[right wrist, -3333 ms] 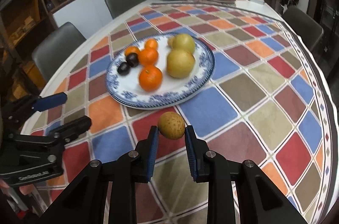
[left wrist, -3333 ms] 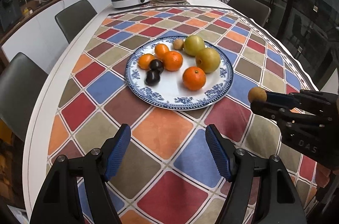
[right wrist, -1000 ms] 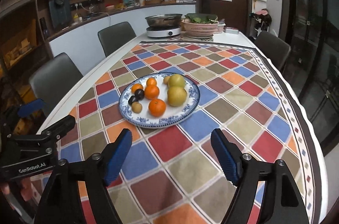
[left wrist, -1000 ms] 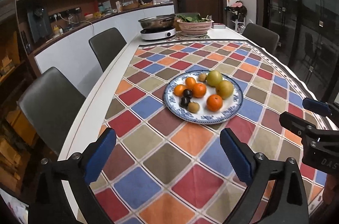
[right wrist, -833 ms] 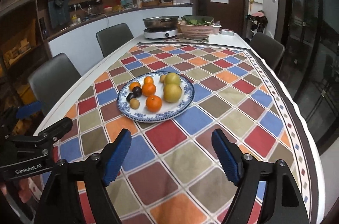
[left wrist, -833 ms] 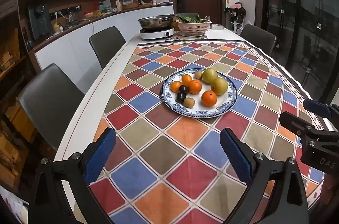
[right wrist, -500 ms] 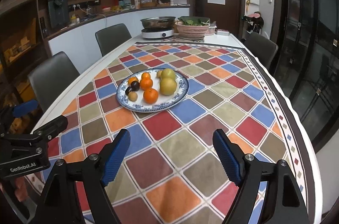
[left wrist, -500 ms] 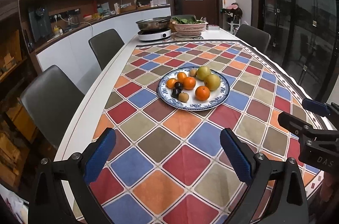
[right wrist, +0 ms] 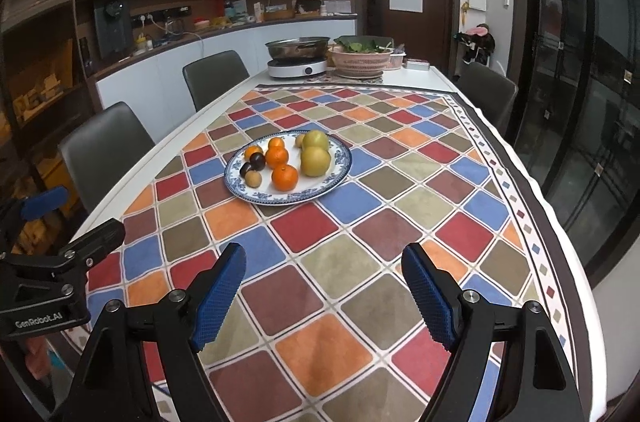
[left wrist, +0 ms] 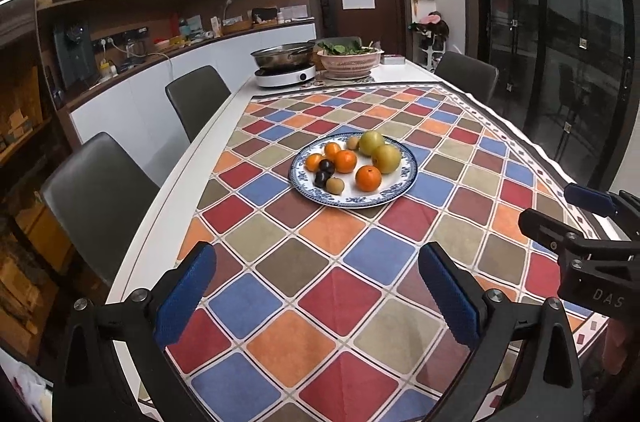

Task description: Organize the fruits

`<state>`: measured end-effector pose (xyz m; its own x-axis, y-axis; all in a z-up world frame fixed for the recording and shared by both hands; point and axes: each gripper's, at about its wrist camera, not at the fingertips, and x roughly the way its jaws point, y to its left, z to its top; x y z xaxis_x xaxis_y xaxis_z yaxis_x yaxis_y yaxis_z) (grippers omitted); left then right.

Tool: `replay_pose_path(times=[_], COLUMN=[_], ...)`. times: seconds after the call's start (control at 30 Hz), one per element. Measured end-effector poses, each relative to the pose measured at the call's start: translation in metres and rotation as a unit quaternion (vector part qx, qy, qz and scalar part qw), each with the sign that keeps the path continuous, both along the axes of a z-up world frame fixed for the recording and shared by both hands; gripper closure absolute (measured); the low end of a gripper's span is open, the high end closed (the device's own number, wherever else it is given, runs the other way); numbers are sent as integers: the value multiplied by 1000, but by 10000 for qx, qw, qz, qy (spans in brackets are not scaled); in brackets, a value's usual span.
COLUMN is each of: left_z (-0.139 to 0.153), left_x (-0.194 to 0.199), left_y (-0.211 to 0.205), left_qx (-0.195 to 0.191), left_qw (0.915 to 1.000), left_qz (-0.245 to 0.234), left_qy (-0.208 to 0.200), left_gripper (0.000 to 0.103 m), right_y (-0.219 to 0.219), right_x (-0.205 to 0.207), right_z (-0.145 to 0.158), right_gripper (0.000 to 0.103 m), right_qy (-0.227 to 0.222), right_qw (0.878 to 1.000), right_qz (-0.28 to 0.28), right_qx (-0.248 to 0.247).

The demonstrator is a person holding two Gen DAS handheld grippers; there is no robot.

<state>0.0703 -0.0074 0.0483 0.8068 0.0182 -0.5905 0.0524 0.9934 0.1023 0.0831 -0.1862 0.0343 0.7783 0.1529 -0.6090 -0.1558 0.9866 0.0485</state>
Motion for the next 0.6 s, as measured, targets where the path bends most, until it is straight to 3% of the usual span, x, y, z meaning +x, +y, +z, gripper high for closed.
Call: replay_pose_path(times=[0.6], left_z=[7], left_x=[-21], left_y=[0], left_qx=[-157], left_qw=[9996], left_qz=[-110], left_qy=[-192], left_gripper=[0], right_y=[1], right_x=[-23], right_z=[11], right_gripper=[22], right_qy=[-296], right_qw=[9995], right_qz=[80], right_qx=[-75])
